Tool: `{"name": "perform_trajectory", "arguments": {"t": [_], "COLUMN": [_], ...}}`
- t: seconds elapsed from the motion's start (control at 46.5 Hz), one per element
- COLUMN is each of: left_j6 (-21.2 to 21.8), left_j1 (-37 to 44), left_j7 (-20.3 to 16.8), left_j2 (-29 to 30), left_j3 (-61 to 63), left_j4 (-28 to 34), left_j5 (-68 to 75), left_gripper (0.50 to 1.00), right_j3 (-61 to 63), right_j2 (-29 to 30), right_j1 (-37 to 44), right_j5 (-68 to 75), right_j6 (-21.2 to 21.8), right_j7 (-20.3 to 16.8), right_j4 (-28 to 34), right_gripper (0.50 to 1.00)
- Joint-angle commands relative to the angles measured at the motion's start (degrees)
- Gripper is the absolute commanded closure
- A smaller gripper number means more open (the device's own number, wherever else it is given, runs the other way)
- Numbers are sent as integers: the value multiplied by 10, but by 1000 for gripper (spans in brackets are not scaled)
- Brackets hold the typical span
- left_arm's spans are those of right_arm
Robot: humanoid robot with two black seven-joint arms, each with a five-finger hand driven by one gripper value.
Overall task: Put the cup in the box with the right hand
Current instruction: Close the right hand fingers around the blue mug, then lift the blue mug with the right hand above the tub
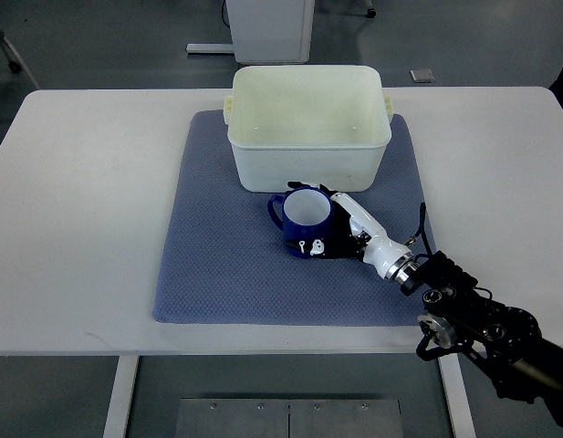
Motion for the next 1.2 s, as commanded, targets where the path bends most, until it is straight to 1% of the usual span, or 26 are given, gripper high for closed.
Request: {"name": "perform_trajectory", "arguments": {"t": [0.0, 0.172, 0.322, 0.408, 0.645, 0.731, 0.817, 1.01, 1.182], "left_j6": [0, 0, 0, 0, 0, 0, 0, 0, 0], "left_j1": [0, 0, 0, 0, 0, 0, 0, 0, 0], "left_j7": [0, 0, 0, 0, 0, 0, 0, 0, 0], "left_j2": [0, 0, 0, 0, 0, 0, 0, 0, 0], "left_j3": [0, 0, 0, 0, 0, 0, 0, 0, 0], "left_j4": [0, 0, 0, 0, 0, 0, 0, 0, 0], "left_j5": [0, 0, 0, 0, 0, 0, 0, 0, 0], "left_gripper": [500, 500, 500, 500, 500, 500, 500, 500, 500], "right_j3": [-14, -23, -24, -24, -20, -20, -20, -5, 22], "right_j2": [-1, -2, -6, -21, -85, -107, -130, -185, -223], "right_j1": [2, 4, 7, 9, 12, 13, 14, 28, 59], "right_j5": [0, 0, 1, 1, 1, 1, 1, 2, 6], "right_j6": [0, 1, 0, 1, -1, -19, -25, -31, -30], "right_j7": [-1, -6, 6, 10, 8, 3, 1, -31, -67], "right_j4": [0, -1, 6, 18, 84, 118, 149, 213, 247], "right_gripper": [1000, 1000, 1000, 1000, 1000, 1000, 1000, 1000, 1000]}}
